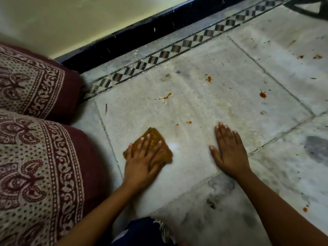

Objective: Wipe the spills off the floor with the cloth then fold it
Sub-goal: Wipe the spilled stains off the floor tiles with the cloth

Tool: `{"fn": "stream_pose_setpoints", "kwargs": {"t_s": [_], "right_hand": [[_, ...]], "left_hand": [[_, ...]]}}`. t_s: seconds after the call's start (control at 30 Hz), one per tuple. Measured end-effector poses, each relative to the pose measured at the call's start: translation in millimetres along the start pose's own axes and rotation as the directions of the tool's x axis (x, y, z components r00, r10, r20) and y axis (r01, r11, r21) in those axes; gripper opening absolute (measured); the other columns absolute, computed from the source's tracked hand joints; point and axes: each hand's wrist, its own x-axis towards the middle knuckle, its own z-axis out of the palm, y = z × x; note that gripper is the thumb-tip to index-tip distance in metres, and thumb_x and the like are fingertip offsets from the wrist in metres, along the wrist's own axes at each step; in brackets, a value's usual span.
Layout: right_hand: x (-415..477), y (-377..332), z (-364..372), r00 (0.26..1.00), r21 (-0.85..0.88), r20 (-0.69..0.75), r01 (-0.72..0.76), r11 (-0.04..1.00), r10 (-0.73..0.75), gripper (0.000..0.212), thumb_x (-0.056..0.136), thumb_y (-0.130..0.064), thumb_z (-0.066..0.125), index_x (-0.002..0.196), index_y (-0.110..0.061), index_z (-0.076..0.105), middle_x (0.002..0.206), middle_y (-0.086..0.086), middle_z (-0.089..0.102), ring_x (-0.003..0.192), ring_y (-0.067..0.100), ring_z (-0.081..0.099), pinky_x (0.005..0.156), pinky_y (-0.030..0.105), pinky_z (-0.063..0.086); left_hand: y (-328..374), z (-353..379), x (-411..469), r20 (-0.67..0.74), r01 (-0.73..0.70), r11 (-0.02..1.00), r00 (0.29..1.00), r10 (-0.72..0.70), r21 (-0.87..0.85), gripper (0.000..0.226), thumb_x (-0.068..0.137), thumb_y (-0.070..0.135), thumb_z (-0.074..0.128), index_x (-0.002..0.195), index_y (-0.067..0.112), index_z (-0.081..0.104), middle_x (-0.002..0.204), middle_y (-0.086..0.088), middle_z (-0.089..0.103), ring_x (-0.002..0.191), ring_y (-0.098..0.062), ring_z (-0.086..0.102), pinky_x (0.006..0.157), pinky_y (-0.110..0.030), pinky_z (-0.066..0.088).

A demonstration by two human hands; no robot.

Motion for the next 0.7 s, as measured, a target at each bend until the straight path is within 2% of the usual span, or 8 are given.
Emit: {"fn": "stream_pose_setpoints", "kwargs": {"t_s": [0.17, 0.23, 0.3, 0.4, 0.47, 0.53, 0.6, 0.7], "right_hand": [[1.4, 0.3, 1.1, 1.000, 0.001, -0.021, 0.008, 1.000, -0.008, 0.069, 0.093, -0.048, 0.020, 0.148, -0.006, 0.023, 0.155, 0.009, 0.019, 0.142, 0.017, 0.016, 0.116, 0.039, 0.009], [0.7, 0.2, 0.7, 1.000, 0.002, -0.016, 0.008, 1.000, -0.008, 0.069, 0.092, -0.047, 0.023, 0.148, -0.006, 0.023, 0.155, 0.009, 0.019, 0.142, 0.018, 0.017, 0.116, 0.039, 0.009], [0.2, 0.9, -0.4, 1.000, 0.007, 0.000, 0.008, 1.000, -0.008, 0.070, 0.093, -0.050, 0.018, 0.147, -0.007, 0.023, 0.155, 0.008, 0.019, 0.142, 0.018, 0.017, 0.116, 0.038, 0.009], [0.3, 0.9, -0.7, 1.000, 0.016, -0.012, 0.003, 1.000, -0.003, 0.072, 0.093, -0.053, 0.013, 0.147, -0.007, 0.024, 0.154, 0.009, 0.021, 0.142, 0.019, 0.019, 0.116, 0.038, 0.010], [-0.6, 0.4, 0.1, 0.999, 0.034, -0.028, -0.027, 0.999, 0.028, 0.073, 0.092, -0.053, 0.019, 0.147, -0.005, 0.024, 0.154, 0.011, 0.021, 0.142, 0.022, 0.021, 0.116, 0.037, 0.009], [-1.4, 1.1, 2.6, 0.997, 0.033, -0.051, -0.062, 0.998, 0.064, 0.077, 0.090, -0.053, 0.023, 0.148, -0.003, 0.020, 0.155, 0.013, 0.018, 0.143, 0.025, 0.018, 0.116, 0.036, 0.007], [-1.1, 1.0, 3.4, 0.996, 0.037, -0.058, -0.067, 0.997, 0.069, 0.078, 0.089, -0.053, 0.024, 0.148, -0.002, 0.018, 0.155, 0.015, 0.016, 0.143, 0.026, 0.016, 0.116, 0.036, 0.007], [-0.7, 1.4, 2.2, 0.996, 0.037, -0.052, -0.067, 0.997, 0.069, 0.078, 0.089, -0.053, 0.026, 0.148, -0.002, 0.018, 0.155, 0.016, 0.016, 0.143, 0.026, 0.016, 0.116, 0.035, 0.007]], "left_hand": [[-44.9, -23.4, 79.7, 0.088, 0.334, 0.941, 0.940, -0.328, -0.056, 0.071, 0.083, 0.066, 0.017, 0.149, 0.040, 0.009, 0.159, -0.003, -0.006, 0.146, -0.021, -0.001, 0.115, -0.046, -0.002], [-35.6, -23.0, 106.7, 0.091, 0.394, 0.916, 0.918, -0.387, -0.075, 0.071, 0.083, 0.065, 0.016, 0.149, 0.039, 0.006, 0.159, -0.005, -0.008, 0.146, -0.023, -0.007, 0.115, -0.050, -0.007], [-13.4, -17.8, 102.0, 0.048, 0.341, 0.938, 0.940, -0.339, -0.065, 0.070, 0.085, 0.065, 0.015, 0.148, 0.038, 0.005, 0.159, -0.005, -0.005, 0.146, -0.023, -0.008, 0.113, -0.049, -0.013], [12.3, -8.0, 49.2, 0.045, 0.052, 0.998, 0.998, -0.050, -0.047, 0.067, 0.086, 0.066, 0.017, 0.147, 0.039, 0.009, 0.158, -0.002, 0.000, 0.146, -0.021, -0.003, 0.114, -0.045, -0.010], [1.3, -1.5, 8.5, 0.004, -0.042, 0.998, 0.999, 0.043, -0.042, 0.063, 0.090, 0.065, 0.019, 0.147, 0.040, 0.016, 0.158, -0.003, 0.008, 0.146, -0.022, 0.004, 0.115, -0.043, -0.003], [-24.1, -1.1, -10.0, -0.048, 0.087, 0.995, 0.995, -0.089, -0.042, 0.063, 0.089, 0.064, 0.024, 0.146, 0.038, 0.022, 0.156, -0.007, 0.016, 0.143, -0.026, 0.014, 0.113, -0.043, 0.004], [-44.0, -6.1, 4.3, -0.056, 0.306, 0.951, 0.950, -0.308, -0.039, 0.068, 0.084, 0.063, 0.027, 0.146, 0.037, 0.023, 0.157, -0.007, 0.017, 0.143, -0.028, 0.018, 0.112, -0.045, 0.008], [-39.0, -14.8, 58.0, -0.026, 0.456, 0.890, 0.889, -0.457, -0.032, 0.074, 0.079, 0.067, 0.014, 0.147, 0.040, 0.017, 0.159, -0.004, 0.011, 0.145, -0.027, 0.006, 0.113, -0.050, 0.001]]}}
